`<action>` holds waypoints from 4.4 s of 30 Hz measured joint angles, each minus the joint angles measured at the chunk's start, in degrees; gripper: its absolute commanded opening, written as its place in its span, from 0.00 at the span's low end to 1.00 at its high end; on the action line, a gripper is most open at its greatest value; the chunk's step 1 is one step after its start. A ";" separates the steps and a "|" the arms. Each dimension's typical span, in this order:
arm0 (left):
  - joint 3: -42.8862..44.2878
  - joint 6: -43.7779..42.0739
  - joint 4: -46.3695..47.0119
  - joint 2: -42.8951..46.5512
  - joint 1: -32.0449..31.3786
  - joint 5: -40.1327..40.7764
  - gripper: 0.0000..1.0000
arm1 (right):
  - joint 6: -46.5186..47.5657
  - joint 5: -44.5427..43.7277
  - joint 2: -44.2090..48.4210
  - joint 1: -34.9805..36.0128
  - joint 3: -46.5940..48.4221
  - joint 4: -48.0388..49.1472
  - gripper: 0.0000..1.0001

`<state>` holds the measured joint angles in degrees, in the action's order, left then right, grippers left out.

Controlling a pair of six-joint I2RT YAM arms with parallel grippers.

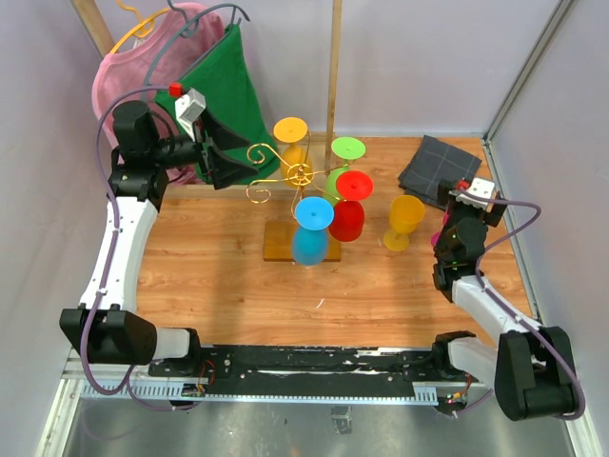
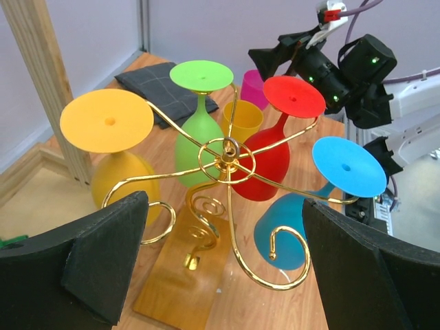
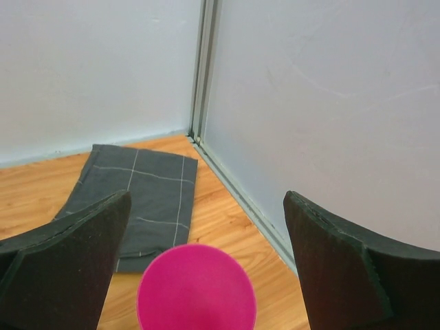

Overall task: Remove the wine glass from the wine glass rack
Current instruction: Place the wine glass at the center of the board, then pick up the wine glass from the wine rack.

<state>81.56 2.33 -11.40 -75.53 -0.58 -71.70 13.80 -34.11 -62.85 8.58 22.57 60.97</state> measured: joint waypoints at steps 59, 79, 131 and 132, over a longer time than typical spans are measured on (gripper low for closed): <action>2.84 40.06 15.45 -0.44 -1.07 17.70 0.99 | -79.19 71.97 -3.21 -0.33 59.28 -93.02 0.52; 4.13 37.75 13.44 -1.97 -1.07 16.50 0.99 | -85.74 74.53 5.86 0.68 49.24 -92.96 0.51; 6.32 35.56 11.54 -4.04 -1.07 14.19 0.99 | -96.32 63.08 1.44 25.31 44.33 -78.07 0.33; 6.32 35.54 11.54 -4.04 -1.07 14.16 0.99 | -96.32 63.10 1.44 25.33 44.02 -78.03 0.32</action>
<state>87.88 37.87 0.14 -79.57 -1.65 -57.54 -82.52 28.99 -61.41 33.91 66.59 -17.06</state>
